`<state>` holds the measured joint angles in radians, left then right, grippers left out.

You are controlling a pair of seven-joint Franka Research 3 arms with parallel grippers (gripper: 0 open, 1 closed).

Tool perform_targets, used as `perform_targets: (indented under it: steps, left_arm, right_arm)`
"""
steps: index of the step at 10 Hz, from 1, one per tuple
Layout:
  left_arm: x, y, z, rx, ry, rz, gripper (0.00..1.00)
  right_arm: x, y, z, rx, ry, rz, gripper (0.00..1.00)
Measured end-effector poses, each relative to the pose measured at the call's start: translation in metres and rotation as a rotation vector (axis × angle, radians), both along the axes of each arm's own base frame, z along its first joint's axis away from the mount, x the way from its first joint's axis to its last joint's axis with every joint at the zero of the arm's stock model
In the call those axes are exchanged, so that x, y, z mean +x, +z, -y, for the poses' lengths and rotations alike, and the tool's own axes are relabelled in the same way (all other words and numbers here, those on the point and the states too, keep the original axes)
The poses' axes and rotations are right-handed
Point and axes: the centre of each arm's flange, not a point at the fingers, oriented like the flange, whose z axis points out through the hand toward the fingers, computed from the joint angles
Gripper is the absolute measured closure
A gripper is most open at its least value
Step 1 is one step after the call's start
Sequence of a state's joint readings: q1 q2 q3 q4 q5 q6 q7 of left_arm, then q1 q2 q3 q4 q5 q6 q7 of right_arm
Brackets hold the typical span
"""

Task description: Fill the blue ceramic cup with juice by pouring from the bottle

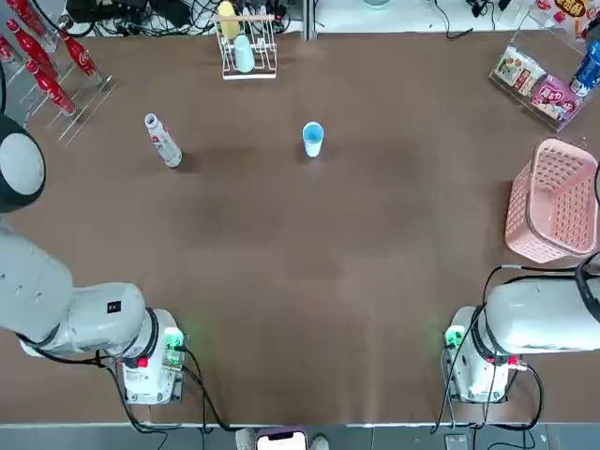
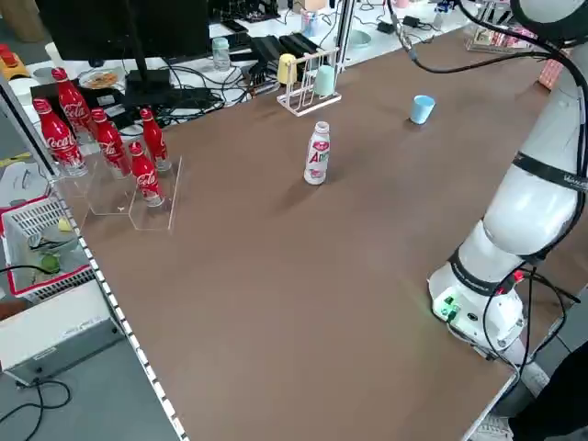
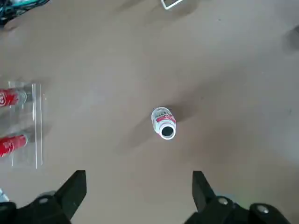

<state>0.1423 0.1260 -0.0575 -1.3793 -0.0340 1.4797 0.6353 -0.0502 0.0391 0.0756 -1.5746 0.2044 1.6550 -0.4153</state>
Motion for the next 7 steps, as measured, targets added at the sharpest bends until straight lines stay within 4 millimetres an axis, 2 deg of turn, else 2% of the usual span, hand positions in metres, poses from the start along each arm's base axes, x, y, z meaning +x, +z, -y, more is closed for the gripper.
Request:
perform_targets:
  steps: [2,3,4,6,7]
  left_arm:
    - [0.009,-0.013,-0.026,-0.054,-0.133,0.024,0.00]
    - [0.012,-0.017,-0.040,-0.096,-0.176,0.047,0.00]
    - [0.010,-0.020,-0.064,-0.167,-0.214,0.077,0.00]
    - [-0.004,-0.025,-0.136,-0.272,-0.312,0.163,0.00]
    - [-0.012,-0.032,-0.160,-0.314,-0.367,0.188,0.01]
  right_arm:
    - [0.008,-0.018,-0.006,0.095,0.184,0.069,0.00]
    - [0.016,-0.036,-0.009,0.152,0.272,0.115,0.00]
    - [0.025,-0.060,-0.010,0.196,0.356,0.155,0.00]
    - [0.045,-0.115,-0.010,0.246,0.493,0.215,0.00]
    - [0.053,-0.140,-0.012,0.286,0.547,0.242,0.00]
